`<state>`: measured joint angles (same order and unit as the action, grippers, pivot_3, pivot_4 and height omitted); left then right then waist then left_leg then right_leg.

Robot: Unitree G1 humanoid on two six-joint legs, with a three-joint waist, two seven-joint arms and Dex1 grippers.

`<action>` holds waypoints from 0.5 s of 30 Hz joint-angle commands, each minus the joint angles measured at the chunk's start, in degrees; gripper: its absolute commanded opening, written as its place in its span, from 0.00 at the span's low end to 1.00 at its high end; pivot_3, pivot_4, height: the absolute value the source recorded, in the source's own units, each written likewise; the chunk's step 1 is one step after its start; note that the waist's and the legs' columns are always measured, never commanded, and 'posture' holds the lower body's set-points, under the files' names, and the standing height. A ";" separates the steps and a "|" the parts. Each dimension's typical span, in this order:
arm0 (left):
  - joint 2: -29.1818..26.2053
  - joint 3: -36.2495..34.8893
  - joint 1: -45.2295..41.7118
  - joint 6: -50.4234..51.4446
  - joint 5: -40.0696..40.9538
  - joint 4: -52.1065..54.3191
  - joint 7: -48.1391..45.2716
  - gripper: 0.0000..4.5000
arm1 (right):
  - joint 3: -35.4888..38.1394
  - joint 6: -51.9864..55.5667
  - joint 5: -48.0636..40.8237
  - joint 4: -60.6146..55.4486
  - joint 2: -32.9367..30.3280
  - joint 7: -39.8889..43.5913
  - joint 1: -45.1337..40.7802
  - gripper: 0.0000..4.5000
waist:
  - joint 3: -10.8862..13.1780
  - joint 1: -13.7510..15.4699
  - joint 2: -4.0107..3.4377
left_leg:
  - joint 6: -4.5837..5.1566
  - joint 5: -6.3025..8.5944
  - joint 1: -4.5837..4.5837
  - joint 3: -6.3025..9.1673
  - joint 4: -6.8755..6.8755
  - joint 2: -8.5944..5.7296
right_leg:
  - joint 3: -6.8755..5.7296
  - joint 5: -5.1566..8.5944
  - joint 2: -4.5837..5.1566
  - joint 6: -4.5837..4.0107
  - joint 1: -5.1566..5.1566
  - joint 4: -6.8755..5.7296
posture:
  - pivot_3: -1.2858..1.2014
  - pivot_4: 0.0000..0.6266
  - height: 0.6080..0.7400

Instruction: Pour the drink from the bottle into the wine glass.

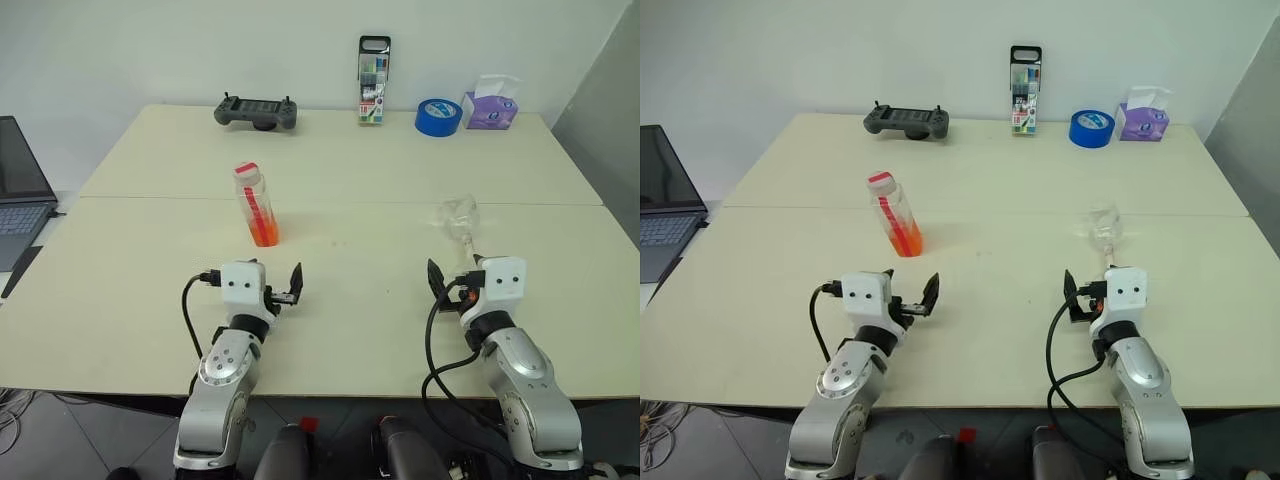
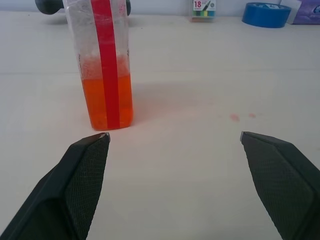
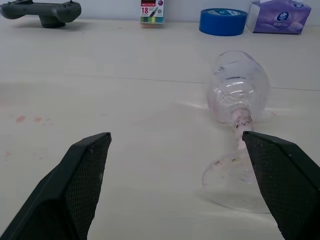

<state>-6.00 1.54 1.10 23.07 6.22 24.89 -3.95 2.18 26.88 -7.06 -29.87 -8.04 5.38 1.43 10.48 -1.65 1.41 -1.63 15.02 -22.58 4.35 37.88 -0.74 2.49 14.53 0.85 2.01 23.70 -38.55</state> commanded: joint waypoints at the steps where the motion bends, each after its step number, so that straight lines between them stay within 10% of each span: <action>1: -0.36 -0.77 -0.53 -1.87 -0.45 1.52 -0.20 1.00 | 0.05 -0.47 -0.34 -3.03 0.17 -0.02 0.16 1.00 | 0.00 0.00 0.00 | 0.00 0.00 0.00 0.00 0.00 0.00 | 0.00 0.00 0.00 0.00 0.00 0.00 | 0.52 0.24 1.00; 15: 2.49 -3.30 -8.77 -1.75 -6.37 -0.48 8.95 1.00 | -8.40 3.03 -3.54 -1.80 -5.70 11.96 -11.61 1.00 | 0.01 -0.02 0.01 | 0.01 0.00 0.05 0.01 0.04 0.00 | -0.04 0.03 -0.19 0.05 -0.07 0.02 | 0.52 0.24 1.00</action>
<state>-3.93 -1.00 -6.83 21.87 1.22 24.06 3.44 -6.07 28.32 -8.53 -30.99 -13.96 15.83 -8.23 10.48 -1.67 1.41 -1.63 15.02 -22.42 4.38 37.90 -0.71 2.42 14.55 0.63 2.05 23.50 -38.51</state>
